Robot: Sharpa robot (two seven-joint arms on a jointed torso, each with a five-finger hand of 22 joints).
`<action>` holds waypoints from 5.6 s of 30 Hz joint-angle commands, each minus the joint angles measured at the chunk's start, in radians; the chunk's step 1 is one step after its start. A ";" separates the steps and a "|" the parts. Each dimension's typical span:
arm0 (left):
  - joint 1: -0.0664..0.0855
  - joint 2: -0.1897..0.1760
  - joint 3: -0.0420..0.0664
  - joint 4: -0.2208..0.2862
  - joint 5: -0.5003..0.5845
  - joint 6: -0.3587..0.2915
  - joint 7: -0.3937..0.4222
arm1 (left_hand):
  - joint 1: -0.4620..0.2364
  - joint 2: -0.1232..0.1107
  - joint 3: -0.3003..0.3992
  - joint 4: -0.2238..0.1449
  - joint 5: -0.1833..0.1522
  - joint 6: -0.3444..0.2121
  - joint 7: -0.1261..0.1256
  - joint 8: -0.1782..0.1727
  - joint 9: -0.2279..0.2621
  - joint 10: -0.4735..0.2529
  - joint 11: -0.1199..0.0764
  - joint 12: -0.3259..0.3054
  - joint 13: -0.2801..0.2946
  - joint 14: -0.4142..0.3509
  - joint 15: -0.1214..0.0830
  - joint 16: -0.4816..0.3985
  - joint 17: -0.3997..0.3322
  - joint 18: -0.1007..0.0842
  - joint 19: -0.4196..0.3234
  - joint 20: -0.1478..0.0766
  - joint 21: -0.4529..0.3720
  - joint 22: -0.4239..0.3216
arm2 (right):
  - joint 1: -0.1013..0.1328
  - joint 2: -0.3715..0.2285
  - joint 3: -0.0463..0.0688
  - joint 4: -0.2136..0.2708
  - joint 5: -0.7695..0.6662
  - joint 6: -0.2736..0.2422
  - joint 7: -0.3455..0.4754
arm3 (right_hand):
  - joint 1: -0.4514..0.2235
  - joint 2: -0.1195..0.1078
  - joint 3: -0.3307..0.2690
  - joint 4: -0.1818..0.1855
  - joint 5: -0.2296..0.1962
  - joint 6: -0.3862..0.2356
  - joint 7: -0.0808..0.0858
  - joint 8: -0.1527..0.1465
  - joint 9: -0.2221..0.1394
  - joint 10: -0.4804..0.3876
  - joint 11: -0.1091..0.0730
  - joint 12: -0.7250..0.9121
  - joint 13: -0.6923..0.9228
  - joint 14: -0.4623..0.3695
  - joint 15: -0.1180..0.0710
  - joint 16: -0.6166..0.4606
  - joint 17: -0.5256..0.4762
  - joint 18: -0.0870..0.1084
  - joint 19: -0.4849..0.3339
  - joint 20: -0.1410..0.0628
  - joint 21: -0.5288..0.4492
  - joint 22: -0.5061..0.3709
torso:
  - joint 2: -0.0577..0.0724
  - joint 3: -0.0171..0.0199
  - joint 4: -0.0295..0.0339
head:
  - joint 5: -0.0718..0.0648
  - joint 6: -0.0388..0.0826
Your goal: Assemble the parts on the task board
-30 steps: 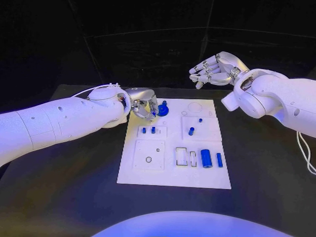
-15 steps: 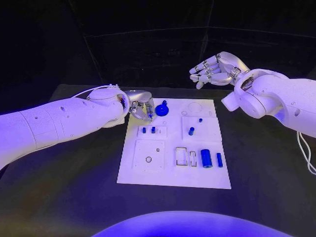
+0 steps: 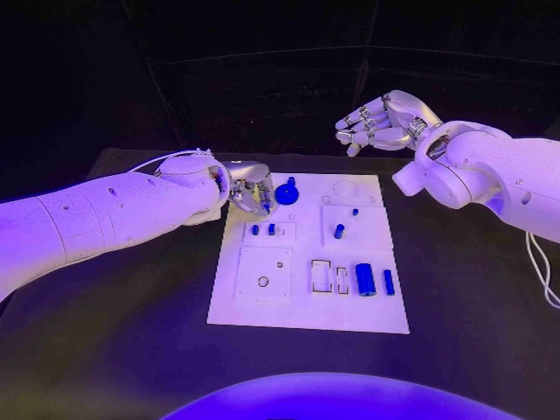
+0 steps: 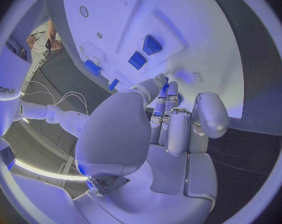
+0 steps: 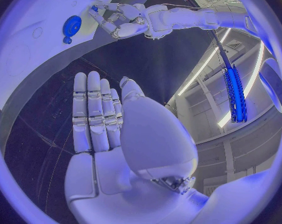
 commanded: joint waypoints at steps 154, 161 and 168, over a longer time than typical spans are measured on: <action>-0.003 -0.271 -0.013 0.279 1.365 -0.308 0.582 | -0.007 0.035 -0.073 -0.018 -0.001 -0.042 0.025 -0.001 -0.014 -0.081 0.018 0.119 0.030 -0.221 0.017 -0.267 -0.517 0.077 -0.240 0.018 -0.543 -0.412 | -0.123 0.013 -0.040 0.020 -0.989 0.262 -0.313 | 0.005 -0.083 0.469 -0.162 -0.209 0.097 -0.019 -0.015 0.003 -0.090 -0.016 0.055 -0.116 0.174 -0.041 1.059 0.696 -0.104 0.335 -0.048 0.905 0.906 | -0.001 -0.0019 -0.0010 | -0.065 0.020; -0.003 -0.269 -0.013 0.278 1.365 -0.306 0.576 | -0.002 0.034 -0.073 -0.024 -0.001 -0.042 0.026 0.000 -0.015 -0.082 0.019 0.123 0.031 -0.222 0.017 -0.267 -0.519 0.077 -0.239 0.017 -0.543 -0.412 | -0.124 0.015 -0.040 0.023 -1.012 0.236 -0.337 | -0.010 -0.086 0.494 -0.178 -0.213 0.103 -0.020 -0.018 0.003 -0.084 -0.017 0.051 -0.116 0.172 -0.041 1.068 0.697 -0.106 0.338 -0.048 0.915 0.919 | -0.002 -0.0014 -0.0013 | -0.062 0.018; -0.003 -0.266 -0.013 0.274 1.365 -0.306 0.572 | 0.001 0.032 -0.074 -0.028 -0.001 -0.044 0.027 -0.001 -0.015 -0.083 0.019 0.125 0.031 -0.222 0.017 -0.268 -0.521 0.077 -0.238 0.017 -0.543 -0.412 | -0.124 -0.002 -0.040 0.049 -1.024 0.167 -0.345 | -0.030 -0.092 0.523 -0.194 -0.208 0.105 -0.019 -0.022 0.002 -0.080 -0.016 0.047 -0.116 0.171 -0.041 1.076 0.696 -0.110 0.348 -0.048 0.932 0.941 | -0.002 -0.0016 -0.0015 | -0.061 0.019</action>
